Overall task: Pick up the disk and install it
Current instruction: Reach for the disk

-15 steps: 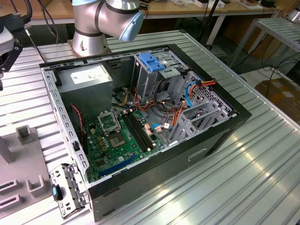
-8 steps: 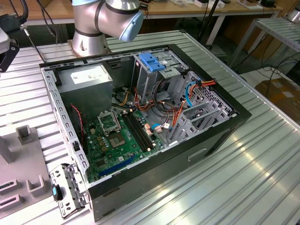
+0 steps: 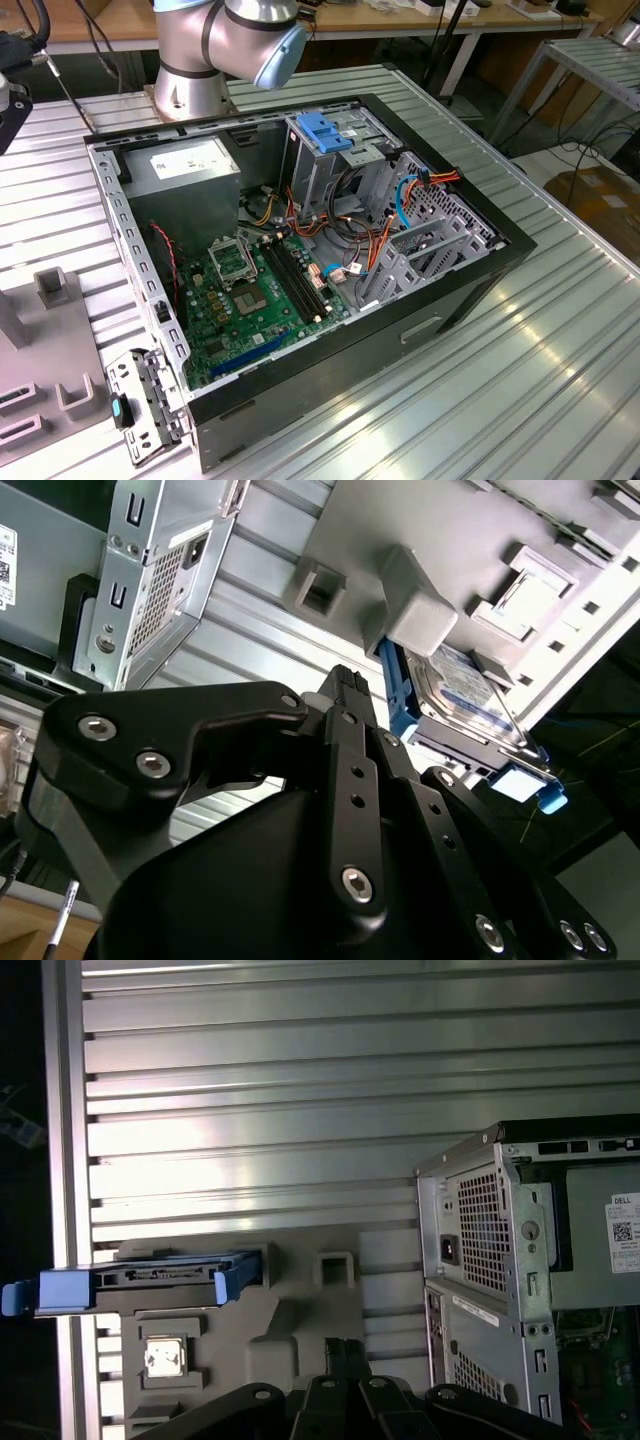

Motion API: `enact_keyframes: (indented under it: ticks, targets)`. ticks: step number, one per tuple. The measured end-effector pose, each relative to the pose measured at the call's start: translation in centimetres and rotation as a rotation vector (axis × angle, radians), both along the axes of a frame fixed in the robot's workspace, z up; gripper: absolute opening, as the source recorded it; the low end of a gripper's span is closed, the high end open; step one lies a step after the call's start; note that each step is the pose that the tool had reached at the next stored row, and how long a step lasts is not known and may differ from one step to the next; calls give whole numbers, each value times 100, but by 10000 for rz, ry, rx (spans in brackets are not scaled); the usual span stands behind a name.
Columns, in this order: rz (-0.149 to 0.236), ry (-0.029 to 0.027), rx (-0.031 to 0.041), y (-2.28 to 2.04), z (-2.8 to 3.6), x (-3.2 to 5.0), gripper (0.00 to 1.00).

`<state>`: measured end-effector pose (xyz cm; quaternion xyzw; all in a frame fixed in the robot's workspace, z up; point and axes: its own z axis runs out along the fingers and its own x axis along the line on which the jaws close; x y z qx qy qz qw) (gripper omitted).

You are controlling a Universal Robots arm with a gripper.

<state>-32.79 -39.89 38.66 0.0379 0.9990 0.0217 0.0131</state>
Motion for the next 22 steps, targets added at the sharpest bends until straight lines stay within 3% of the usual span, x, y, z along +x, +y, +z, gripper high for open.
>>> enact_keyframes:
  ticks: [22]
  targets:
    - [0,-1,1,0,-8,-147,11]
